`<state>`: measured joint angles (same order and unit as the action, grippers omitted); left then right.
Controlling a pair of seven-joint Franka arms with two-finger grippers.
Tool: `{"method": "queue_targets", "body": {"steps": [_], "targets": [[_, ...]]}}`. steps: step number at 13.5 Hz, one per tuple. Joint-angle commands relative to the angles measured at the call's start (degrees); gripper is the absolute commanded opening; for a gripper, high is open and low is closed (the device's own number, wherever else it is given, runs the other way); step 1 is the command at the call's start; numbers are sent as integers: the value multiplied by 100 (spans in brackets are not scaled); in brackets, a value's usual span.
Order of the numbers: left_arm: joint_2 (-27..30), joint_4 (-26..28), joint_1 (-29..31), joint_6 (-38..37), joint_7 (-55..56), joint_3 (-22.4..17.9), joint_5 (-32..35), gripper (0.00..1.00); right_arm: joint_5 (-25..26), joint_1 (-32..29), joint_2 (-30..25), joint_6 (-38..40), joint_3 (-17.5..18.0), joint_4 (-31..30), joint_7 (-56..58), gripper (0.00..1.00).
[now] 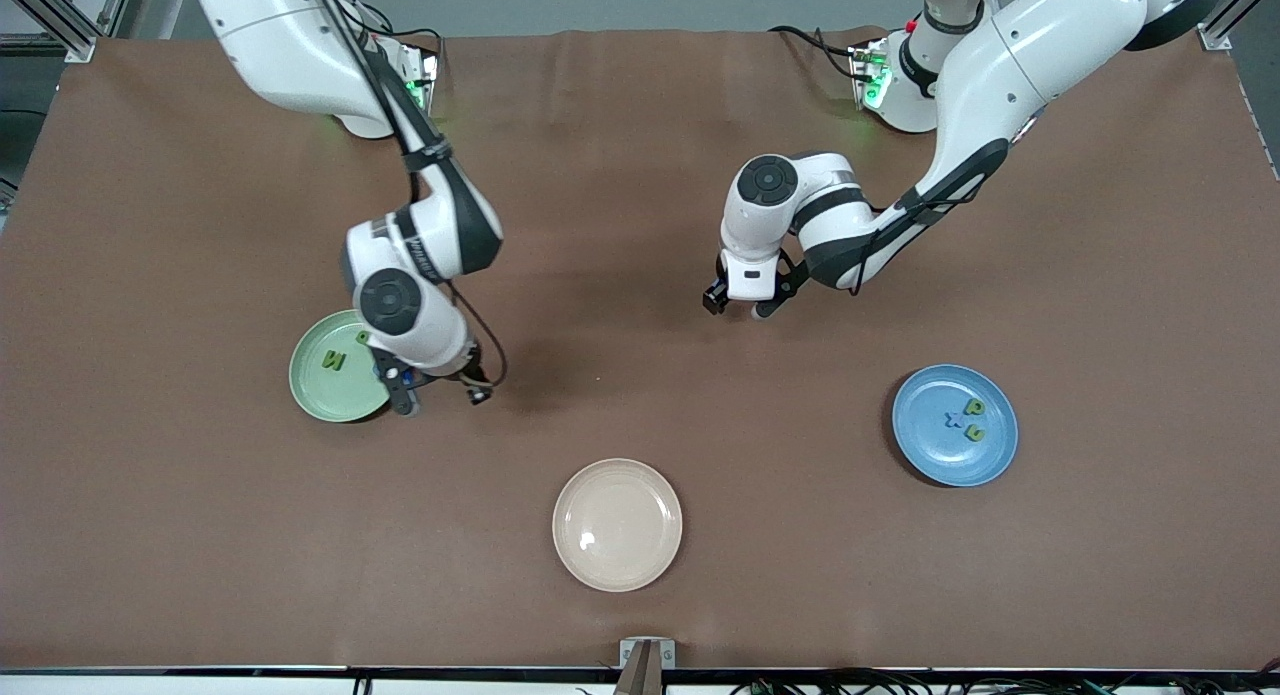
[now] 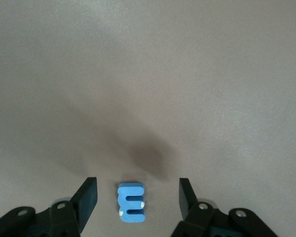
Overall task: Sort upper and lower case letters into plates
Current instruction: 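Drop the pink G into the green plate while the left carries e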
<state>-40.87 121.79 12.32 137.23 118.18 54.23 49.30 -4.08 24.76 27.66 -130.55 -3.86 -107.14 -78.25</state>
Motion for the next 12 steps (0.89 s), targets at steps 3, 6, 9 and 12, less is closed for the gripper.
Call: {"method": "queue_targets", "body": {"steps": [3, 6, 9, 12], "targets": [[-18, 178, -46, 348, 223, -44, 142, 70, 66, -839, -744, -496, 122, -1237, 1590, 0], [-88, 170, -185, 559, 224, -263, 142, 65, 66, -1261, -763, -988, 122, -1651, 2435, 0], [-88, 161, -283, 577, 224, -378, 142, 62, 57, -1666, -683, -1402, 131, -1775, 3147, 0], [-106, 161, -283, 612, 224, -378, 142, 46, 4, -1922, -534, -1604, 140, -1766, 3606, 0]]}}
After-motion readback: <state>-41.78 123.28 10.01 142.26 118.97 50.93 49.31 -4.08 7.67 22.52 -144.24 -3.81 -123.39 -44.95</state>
